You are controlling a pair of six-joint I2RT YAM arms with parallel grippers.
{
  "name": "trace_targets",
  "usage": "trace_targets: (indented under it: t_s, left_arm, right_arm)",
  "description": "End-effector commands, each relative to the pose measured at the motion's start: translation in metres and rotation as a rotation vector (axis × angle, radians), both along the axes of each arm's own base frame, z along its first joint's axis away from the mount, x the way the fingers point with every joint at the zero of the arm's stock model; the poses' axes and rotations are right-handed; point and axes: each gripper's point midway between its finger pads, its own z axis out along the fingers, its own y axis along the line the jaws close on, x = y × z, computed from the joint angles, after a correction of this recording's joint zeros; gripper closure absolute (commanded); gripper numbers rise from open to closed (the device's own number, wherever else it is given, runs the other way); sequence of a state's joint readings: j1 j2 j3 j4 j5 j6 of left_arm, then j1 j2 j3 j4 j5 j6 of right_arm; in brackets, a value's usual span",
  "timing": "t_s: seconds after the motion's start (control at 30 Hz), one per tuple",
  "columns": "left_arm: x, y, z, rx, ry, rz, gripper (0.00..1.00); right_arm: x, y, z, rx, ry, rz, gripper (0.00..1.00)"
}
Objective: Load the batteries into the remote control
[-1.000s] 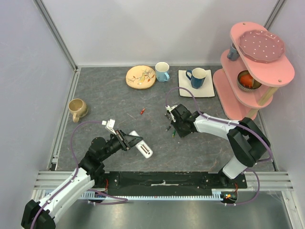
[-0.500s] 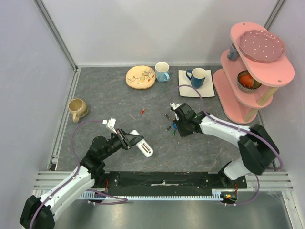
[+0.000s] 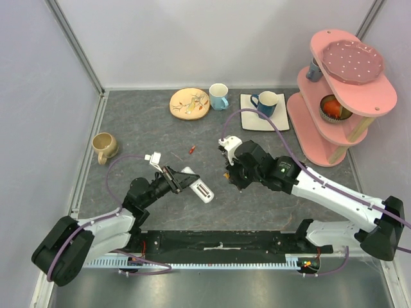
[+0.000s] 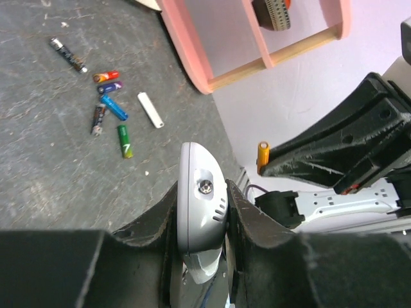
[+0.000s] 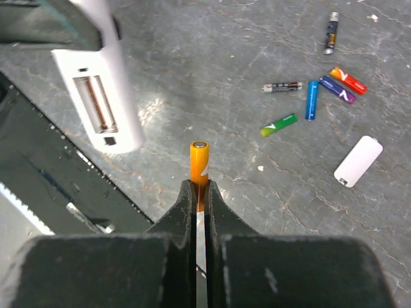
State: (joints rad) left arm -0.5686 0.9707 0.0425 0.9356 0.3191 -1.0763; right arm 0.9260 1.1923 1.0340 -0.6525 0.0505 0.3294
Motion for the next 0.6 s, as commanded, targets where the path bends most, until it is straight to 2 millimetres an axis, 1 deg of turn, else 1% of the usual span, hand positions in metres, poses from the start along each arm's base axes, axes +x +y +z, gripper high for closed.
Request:
trace_targets:
  t_s: [0.0, 0.03, 0.07, 0.13, 0.17, 0.2, 0.23, 0.27, 0.3, 0.33, 0.37, 0.43, 0.47, 0.5, 0.53, 0.57]
  left_arm:
    - [-0.004, -0.005, 0.051, -0.158, -0.144, -0.044, 0.98]
    - [-0.003, -0.006, 0.049, -0.163, -0.131, -0.049, 0.98]
    - [-0.004, -0.007, 0.052, -0.173, -0.137, -0.054, 0.98]
    - [-0.002, -0.009, 0.053, -0.190, -0.122, -0.059, 0.98]
    - [-0.002, -0.009, 0.050, -0.190, -0.107, -0.061, 0.98]
    - [-0.002, -0.010, 0.055, -0.215, -0.113, -0.067, 0.98]
    - [-0.004, -0.011, 0.056, -0.224, -0.110, -0.077, 0.98]
    - [-0.003, -0.013, 0.051, -0.222, -0.086, -0.084, 0.98]
    - [-0.004, -0.013, 0.059, -0.251, -0.102, -0.092, 0.98]
    - [-0.005, -0.014, 0.059, -0.261, -0.097, -0.101, 0.98]
    - [-0.005, -0.015, 0.055, -0.263, -0.079, -0.106, 0.98]
    - [-0.008, -0.015, 0.059, -0.291, -0.087, -0.118, 0.98]
    - [-0.007, -0.016, 0.055, -0.289, -0.074, -0.119, 0.98]
    - [-0.008, -0.016, 0.059, -0.302, -0.088, -0.124, 0.98]
    - [-0.009, -0.016, 0.059, -0.305, -0.091, -0.128, 0.98]
    - [-0.009, -0.017, 0.060, -0.309, -0.092, -0.130, 0.98]
  right_arm:
    - [-0.020, 0.008, 0.022, 0.003, 0.010, 0.110, 1.00]
    - [-0.026, 0.012, 0.024, 0.014, 0.019, 0.141, 1.00]
    - [-0.028, 0.013, 0.026, 0.017, 0.026, 0.146, 1.00]
    - [-0.029, 0.018, 0.030, 0.019, 0.028, 0.162, 1.00]
    - [-0.031, 0.020, 0.030, 0.021, 0.039, 0.172, 1.00]
    - [-0.031, 0.023, 0.031, 0.024, 0.047, 0.180, 1.00]
    - [-0.032, 0.026, 0.031, 0.028, 0.056, 0.187, 1.00]
    - [-0.034, 0.028, 0.031, 0.031, 0.065, 0.193, 1.00]
    - [-0.034, 0.032, 0.031, 0.031, 0.070, 0.197, 1.00]
    - [-0.035, 0.034, 0.030, 0.030, 0.076, 0.201, 1.00]
    - [-0.035, 0.036, 0.032, 0.033, 0.077, 0.206, 1.00]
    - [-0.038, 0.043, 0.036, 0.043, 0.088, 0.232, 1.00]
    - [-0.039, 0.046, 0.035, 0.034, 0.099, 0.247, 1.00]
    - [-0.043, 0.049, 0.034, 0.031, 0.115, 0.267, 1.00]
    - [-0.045, 0.047, 0.031, 0.012, 0.135, 0.272, 1.00]
    - [-0.045, 0.051, 0.027, -0.007, 0.148, 0.282, 1.00]
